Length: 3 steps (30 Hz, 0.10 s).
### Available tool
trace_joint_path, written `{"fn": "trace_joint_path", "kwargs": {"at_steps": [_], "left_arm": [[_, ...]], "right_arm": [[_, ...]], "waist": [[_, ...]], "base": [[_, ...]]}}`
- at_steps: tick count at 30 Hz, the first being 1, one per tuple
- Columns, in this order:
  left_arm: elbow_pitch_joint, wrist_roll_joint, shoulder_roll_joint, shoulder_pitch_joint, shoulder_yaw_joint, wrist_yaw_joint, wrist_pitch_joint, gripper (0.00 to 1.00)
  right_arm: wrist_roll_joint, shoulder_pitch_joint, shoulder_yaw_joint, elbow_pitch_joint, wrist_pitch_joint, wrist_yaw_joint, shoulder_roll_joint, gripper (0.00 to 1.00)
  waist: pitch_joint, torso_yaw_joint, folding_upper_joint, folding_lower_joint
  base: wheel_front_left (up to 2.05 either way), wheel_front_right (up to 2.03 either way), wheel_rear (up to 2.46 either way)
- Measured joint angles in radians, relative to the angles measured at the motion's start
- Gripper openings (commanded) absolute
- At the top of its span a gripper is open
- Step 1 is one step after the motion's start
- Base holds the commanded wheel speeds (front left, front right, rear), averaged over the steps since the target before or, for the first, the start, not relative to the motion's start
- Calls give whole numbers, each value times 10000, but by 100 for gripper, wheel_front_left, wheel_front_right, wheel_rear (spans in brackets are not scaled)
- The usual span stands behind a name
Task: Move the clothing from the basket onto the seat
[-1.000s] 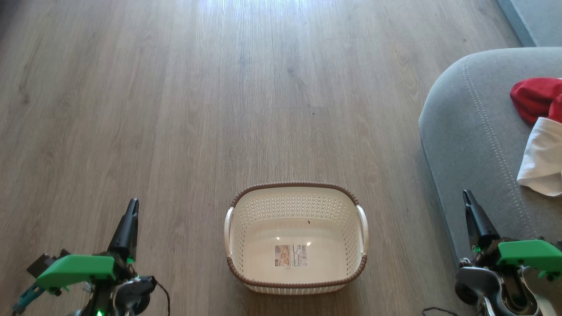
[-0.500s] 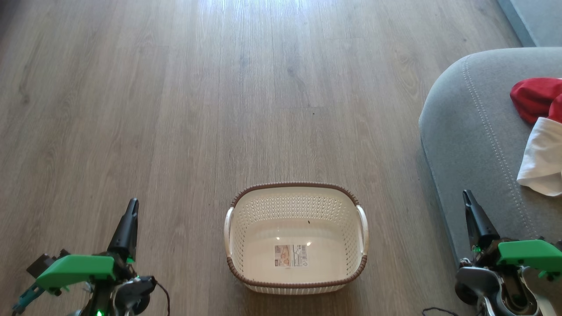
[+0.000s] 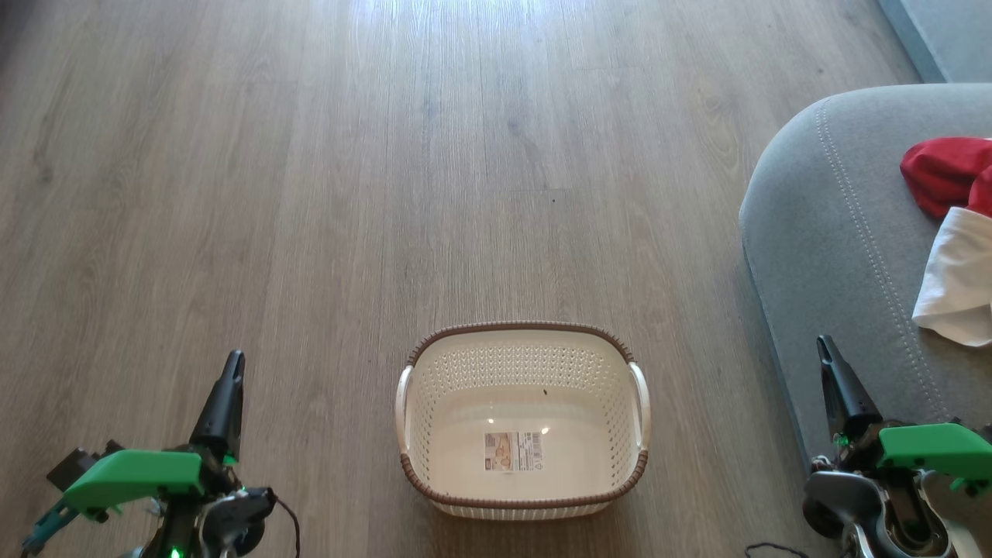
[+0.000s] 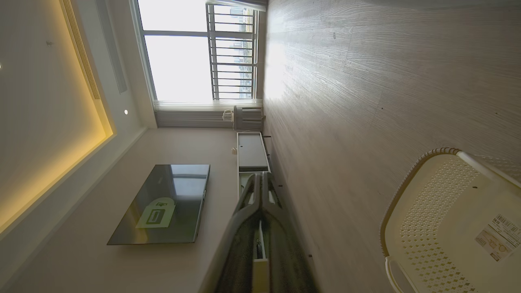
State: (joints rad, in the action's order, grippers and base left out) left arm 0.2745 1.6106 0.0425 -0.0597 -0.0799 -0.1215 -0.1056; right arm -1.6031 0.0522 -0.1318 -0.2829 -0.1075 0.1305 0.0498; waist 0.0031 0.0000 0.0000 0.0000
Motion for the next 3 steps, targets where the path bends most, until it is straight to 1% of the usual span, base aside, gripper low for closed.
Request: {"fn": "trace_joint_path", "kwargs": {"at_steps": [3], "left_arm": [[0,0,-2,0,0,0,0,0]], "right_arm": [[0,0,0,0,0,0,0,0]], "waist": [[0,0,0,0]], "base": [[0,0,0]]}}
